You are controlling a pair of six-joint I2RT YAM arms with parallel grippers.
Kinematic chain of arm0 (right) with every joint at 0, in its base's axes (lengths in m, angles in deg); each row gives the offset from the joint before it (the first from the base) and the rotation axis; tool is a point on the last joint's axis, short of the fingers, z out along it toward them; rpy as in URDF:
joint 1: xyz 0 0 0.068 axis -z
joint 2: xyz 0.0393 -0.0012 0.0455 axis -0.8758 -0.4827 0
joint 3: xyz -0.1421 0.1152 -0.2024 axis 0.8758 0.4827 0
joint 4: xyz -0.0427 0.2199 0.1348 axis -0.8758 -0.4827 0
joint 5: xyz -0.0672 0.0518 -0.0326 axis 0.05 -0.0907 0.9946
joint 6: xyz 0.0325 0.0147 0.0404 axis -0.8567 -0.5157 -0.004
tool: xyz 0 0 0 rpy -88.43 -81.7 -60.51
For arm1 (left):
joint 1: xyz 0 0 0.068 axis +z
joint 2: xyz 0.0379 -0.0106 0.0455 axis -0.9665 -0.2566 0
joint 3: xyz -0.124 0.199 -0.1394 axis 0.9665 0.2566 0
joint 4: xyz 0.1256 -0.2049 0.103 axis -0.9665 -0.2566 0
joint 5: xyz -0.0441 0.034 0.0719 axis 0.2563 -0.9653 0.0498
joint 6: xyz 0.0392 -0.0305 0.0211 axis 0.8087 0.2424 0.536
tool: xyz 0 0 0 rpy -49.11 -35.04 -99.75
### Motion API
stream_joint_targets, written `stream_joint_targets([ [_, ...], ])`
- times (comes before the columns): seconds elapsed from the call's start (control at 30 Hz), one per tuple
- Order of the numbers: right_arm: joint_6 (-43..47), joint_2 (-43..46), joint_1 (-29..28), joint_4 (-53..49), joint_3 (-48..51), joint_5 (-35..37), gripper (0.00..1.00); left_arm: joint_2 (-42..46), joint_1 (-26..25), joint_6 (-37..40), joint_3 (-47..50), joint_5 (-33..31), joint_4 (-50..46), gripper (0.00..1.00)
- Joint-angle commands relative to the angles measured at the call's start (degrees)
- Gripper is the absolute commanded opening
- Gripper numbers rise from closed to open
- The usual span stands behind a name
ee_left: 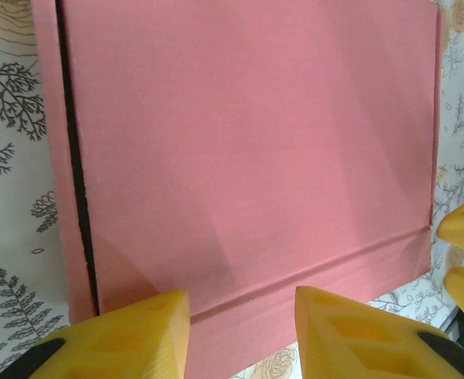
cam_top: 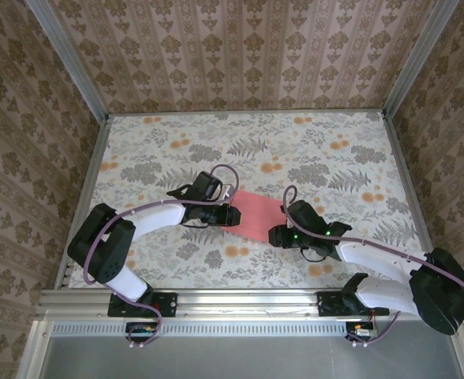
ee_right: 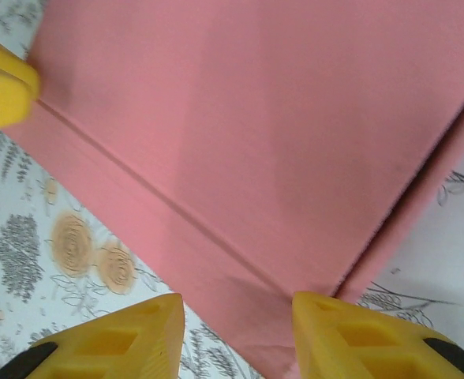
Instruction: Fold the paper box
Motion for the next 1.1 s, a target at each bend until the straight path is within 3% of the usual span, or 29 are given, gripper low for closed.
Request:
stream_joint_targets([
  [0.0,-1.2,-1.1,0.6,0.7,1.9,-1.3,0.42,-0.8,-0.7,1.4,-0.8,-1.6,0.0,0.38],
  [0.37,-1.9,-2.6,0.7,1.7,2.8,0.1,0.42,-2.2,-0.9,0.7,1.1,-3.3,0.7,0.38],
  [0.7,-0.6,3.9,2.3,-3.9,-1.8,-1.1,0.47,3.7,-0.2,0.6,-1.8,-1.7,0.7,0.40],
  [0.83,-0.6,6.1,4.8,-5.9,-2.4,-2.5,0.58,6.9,1.8,1.1,-2.1,-1.1,0.1,0.56],
  [0.97,-0.3,7.4,6.7,-7.4,-2.7,-4.3,0.85,9.0,4.3,1.8,-1.7,-0.3,-0.9,0.94],
  [1.03,-0.5,7.7,7.2,-7.2,-2.5,-5.4,0.99,9.3,5.6,2.3,-1.3,0.5,-1.0,1.00],
  [1.07,-0.6,7.7,7.5,-6.9,-2.3,-6.0,1.00,9.3,6.0,2.5,-1.1,1.0,-0.9,1.00],
])
